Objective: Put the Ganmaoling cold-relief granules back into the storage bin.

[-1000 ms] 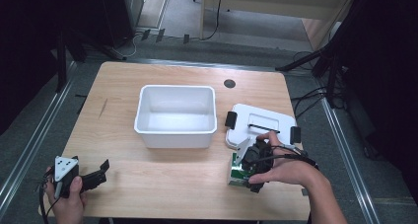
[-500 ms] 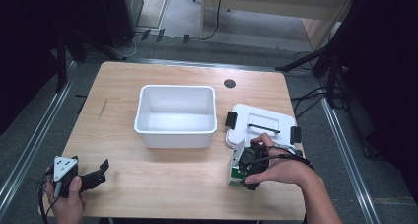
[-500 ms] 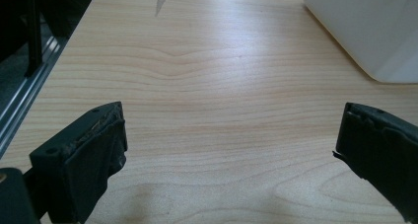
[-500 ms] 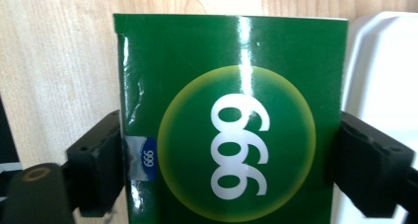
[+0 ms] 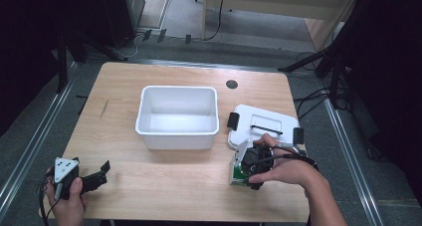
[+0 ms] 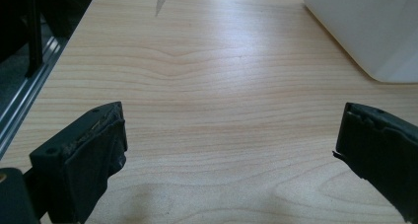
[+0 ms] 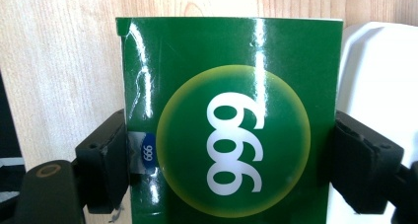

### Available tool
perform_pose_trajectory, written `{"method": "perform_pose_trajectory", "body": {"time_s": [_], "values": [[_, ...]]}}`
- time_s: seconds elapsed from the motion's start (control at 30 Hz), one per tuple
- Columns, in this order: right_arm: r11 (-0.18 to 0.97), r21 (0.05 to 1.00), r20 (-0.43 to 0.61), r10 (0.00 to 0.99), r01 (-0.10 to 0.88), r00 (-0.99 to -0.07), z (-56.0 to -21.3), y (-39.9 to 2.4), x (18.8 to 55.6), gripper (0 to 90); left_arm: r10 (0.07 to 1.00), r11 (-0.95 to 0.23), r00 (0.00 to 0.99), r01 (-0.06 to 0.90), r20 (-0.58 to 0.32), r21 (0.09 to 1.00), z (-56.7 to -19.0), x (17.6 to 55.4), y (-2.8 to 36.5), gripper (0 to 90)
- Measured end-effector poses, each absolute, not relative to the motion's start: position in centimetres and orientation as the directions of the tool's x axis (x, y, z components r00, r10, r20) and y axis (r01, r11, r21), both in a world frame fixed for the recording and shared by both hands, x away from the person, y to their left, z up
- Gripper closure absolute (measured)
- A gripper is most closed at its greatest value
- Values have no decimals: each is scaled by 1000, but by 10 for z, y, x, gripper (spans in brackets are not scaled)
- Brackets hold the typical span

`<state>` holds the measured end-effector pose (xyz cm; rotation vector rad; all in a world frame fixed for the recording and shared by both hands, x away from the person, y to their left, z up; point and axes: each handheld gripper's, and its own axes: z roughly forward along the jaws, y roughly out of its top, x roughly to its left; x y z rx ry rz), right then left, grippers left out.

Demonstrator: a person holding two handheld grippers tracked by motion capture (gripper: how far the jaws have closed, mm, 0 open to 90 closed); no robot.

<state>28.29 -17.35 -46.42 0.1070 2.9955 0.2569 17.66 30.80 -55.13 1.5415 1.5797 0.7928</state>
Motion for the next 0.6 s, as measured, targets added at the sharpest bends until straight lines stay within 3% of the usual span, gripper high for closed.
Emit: {"method": "perform_pose_trajectory", "body": {"time_s": [0.6], "values": [[980,195,-132,78,51,-988,-420,-170,297,161,994,73,34,509,-105,858,-551,177,308,0]]}}
